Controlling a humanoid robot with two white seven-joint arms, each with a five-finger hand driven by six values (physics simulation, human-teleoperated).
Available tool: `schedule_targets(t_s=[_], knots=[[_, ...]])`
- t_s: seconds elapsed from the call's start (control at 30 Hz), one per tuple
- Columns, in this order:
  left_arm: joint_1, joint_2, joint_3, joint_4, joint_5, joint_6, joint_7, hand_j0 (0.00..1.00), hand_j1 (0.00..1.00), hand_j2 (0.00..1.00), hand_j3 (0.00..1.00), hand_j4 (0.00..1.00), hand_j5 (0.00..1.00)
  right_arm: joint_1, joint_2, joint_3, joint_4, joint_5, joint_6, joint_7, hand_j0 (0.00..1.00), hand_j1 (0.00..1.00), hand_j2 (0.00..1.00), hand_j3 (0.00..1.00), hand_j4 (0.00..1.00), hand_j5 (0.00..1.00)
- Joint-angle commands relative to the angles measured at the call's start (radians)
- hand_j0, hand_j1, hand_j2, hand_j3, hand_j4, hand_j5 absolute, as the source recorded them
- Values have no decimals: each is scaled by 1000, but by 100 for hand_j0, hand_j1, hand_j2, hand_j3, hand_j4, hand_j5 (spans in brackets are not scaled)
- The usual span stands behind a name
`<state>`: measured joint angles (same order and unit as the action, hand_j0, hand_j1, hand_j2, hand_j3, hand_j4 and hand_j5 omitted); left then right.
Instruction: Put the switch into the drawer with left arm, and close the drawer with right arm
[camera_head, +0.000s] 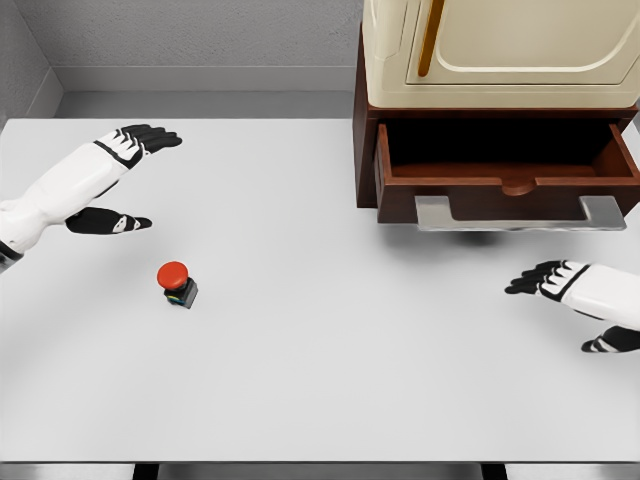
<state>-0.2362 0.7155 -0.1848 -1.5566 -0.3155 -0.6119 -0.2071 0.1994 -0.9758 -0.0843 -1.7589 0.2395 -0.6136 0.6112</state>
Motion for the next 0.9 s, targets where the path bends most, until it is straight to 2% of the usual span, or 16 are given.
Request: schedule_targets(t_s=[0.0,0.17,0.23,0.27,0.3,0.37,0.4,0.5,0.57,0.6,0.63,0.67,0.73,0.77,0.83,0.87], knots=[[0,1,1,0,7,1,0,100,100,100,100,100,100,0,-1,5,-1,-6,3,0,100,100,100,100,100,100],[6,-2,1,1,12,1,3,100,100,100,100,100,100,5,-3,5,1,-6,3,0,100,100,100,100,100,100],[11,-8,11,4,56,1,8,100,100,100,100,100,100,6,-6,3,1,-6,3,0,62,62,62,62,62,62],[23,-2,13,1,114,1,8,99,99,99,99,99,99,9,-6,1,1,-6,3,0,56,56,56,56,56,56],[71,5,13,-7,229,1,2,98,98,98,98,98,98,11,-17,-5,1,-8,3,0,57,57,57,57,57,57],[107,98,1,-8,430,1,2,98,98,98,98,98,98,12,-21,-8,1,-9,3,0,58,58,58,58,58,58],[127,110,1,-14,455,1,0,92,92,92,92,92,92,12,-21,-14,1,-12,3,0,61,61,61,61,61,61],[133,110,-1,-30,585,1,-2,90,90,90,90,90,90,15,-18,-46,1,-35,3,0,62,62,62,62,62,62],[160,113,-8,-39,662,1,-15,91,91,91,91,91,91,18,-17,-61,1,-63,3,0,64,64,64,64,64,64],[160,130,-24,-39,665,1,-54,93,93,93,93,93,93,23,-7,-74,1,-65,3,0,64,64,64,64,64,64],[160,133,-24,-39,661,1,-98,100,100,100,100,100,100,23,-7,-72,2,-71,3,0,64,64,64,64,64,64],[161,131,-25,-37,664,1,-135,100,100,100,100,100,100,23,-12,-74,1,-84,3,0,65,65,65,65,65,65],[161,131,-39,-40,679,1,-137,100,100,100,100,100,100,25,-18,-74,2,-101,3,0,67,67,67,67,67,67],[163,134,-42,-39,766,44,-136,100,100,100,100,100,100,23,-18,-74,3,-105,3,0,67,67,67,67,67,67],[172,142,-50,-39,822,98,-138,100,100,100,100,100,100,23,-18,-74,1,-106,3,0,68,68,68,68,68,68],[176,145,-81,-39,865,127,-140,100,100,100,100,100,100,23,-18,-74,3,-106,3,0,67,67,67,67,67,67]])
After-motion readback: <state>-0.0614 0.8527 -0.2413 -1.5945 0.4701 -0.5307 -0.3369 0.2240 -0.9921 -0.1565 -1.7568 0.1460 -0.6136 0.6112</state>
